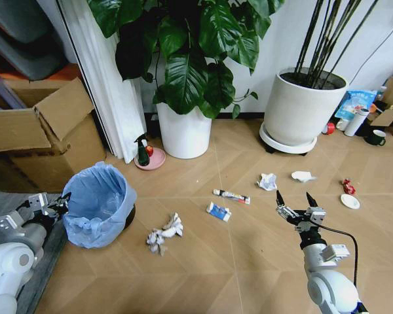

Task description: Pick up the trash bin and place the garbage on the floor into it.

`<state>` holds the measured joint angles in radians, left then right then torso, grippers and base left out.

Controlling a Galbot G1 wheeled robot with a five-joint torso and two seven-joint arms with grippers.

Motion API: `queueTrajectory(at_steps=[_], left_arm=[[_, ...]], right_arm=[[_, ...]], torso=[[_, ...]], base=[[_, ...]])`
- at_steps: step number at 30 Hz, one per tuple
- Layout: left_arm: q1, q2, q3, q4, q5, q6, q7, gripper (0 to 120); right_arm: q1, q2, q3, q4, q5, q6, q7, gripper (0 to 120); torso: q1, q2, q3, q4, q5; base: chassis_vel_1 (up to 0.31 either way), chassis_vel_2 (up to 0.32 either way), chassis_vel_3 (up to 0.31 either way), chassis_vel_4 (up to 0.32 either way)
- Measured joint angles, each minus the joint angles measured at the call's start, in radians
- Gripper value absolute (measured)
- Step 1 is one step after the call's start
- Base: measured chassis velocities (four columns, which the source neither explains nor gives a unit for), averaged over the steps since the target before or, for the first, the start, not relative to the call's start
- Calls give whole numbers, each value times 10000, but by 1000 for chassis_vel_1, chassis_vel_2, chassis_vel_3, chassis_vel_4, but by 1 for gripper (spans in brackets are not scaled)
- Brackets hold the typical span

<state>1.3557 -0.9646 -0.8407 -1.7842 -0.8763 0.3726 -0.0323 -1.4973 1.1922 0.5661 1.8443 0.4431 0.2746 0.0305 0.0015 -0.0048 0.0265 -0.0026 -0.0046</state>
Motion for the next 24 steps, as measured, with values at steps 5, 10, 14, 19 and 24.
queueTrajectory(at_steps=[5,10,14,19,24], left_arm=[[12,-23,-11,39,4,-5,1,0],[-19,-28,-4,59,12,-6,-14,0],[-26,-27,10,59,14,-6,-32,0],[151,0,22,-146,21,-4,-59,0],[611,9,-20,-522,120,-7,-43,0]], right_arm=[[69,-60,-85,-101,-28,77,-18,100],[142,-147,-163,-199,-57,164,-42,100],[173,-231,-255,-239,-61,165,-43,100],[325,-1153,-958,-593,-69,176,-13,100],[757,-2496,-2451,-616,580,-605,502,100]], torso=[[1,0,2,0,0],[2,0,3,3,-1],[2,0,2,4,-1],[2,0,2,-2,3],[0,0,0,-3,2]], base=[[-118,288,109,-291],[-56,289,74,-279],[-54,182,47,-131],[-38,-14,4,6],[-1,-46,-5,40]])
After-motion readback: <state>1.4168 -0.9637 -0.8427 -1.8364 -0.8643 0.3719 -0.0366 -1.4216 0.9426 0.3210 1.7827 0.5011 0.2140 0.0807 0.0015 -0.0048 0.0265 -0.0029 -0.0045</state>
